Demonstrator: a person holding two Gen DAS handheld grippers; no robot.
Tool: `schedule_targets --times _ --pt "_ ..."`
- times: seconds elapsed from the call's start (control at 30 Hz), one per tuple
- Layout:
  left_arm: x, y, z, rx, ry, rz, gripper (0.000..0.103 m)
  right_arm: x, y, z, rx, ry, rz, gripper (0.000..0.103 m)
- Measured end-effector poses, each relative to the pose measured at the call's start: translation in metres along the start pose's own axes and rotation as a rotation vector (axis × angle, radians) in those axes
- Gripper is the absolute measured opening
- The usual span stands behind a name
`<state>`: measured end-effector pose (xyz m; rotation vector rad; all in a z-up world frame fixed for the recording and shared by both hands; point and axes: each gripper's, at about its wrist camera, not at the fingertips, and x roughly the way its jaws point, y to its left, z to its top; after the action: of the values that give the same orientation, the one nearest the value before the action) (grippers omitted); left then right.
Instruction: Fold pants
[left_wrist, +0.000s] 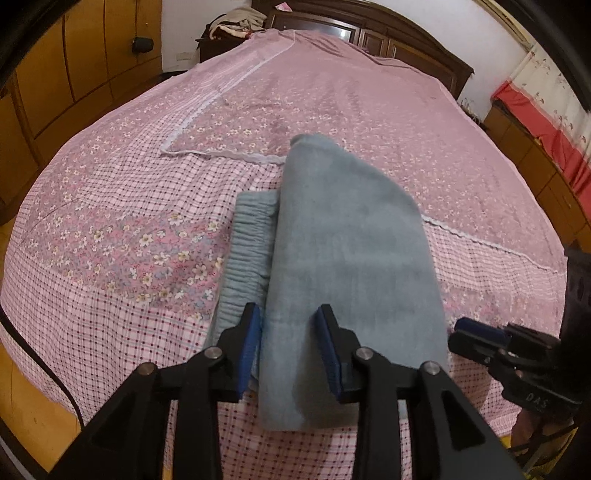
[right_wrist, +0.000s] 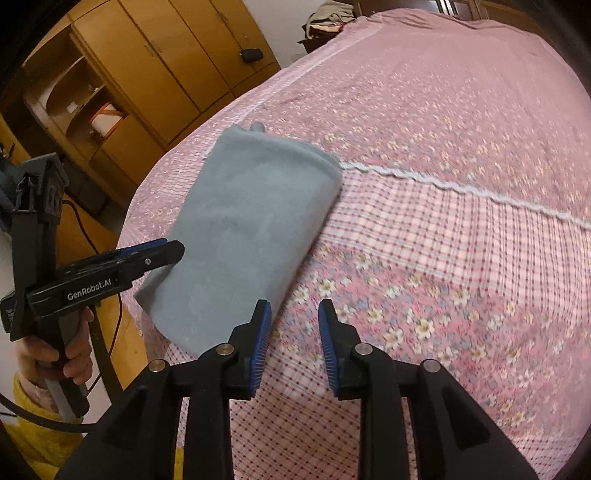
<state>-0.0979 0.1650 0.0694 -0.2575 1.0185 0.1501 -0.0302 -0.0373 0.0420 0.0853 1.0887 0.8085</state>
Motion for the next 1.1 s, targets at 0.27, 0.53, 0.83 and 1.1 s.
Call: schedule_targets --times 0.27,0.53,0.83,1.1 --pt "0.008 0.001 0.002 0.017 0.008 0.028 0.038 0.002 -0.005 -0.007 0.014 0.010 0.016 0.028" --pt "0.015 -0.012 0.000 0.088 0.018 0.000 0.036 0.007 -0.005 -0.007 0.023 0.017 0.023 0.028" --pt "0.029 0.006 0.002 -0.020 0.012 -0.082 0.036 0.012 -0.002 -0.006 0.021 0.019 0.026 0.028" --pt "0.024 -0.011 -0.011 0.022 -0.060 -0.002 0.017 0.014 0.001 -0.006 0.019 0.021 0.016 0.028"
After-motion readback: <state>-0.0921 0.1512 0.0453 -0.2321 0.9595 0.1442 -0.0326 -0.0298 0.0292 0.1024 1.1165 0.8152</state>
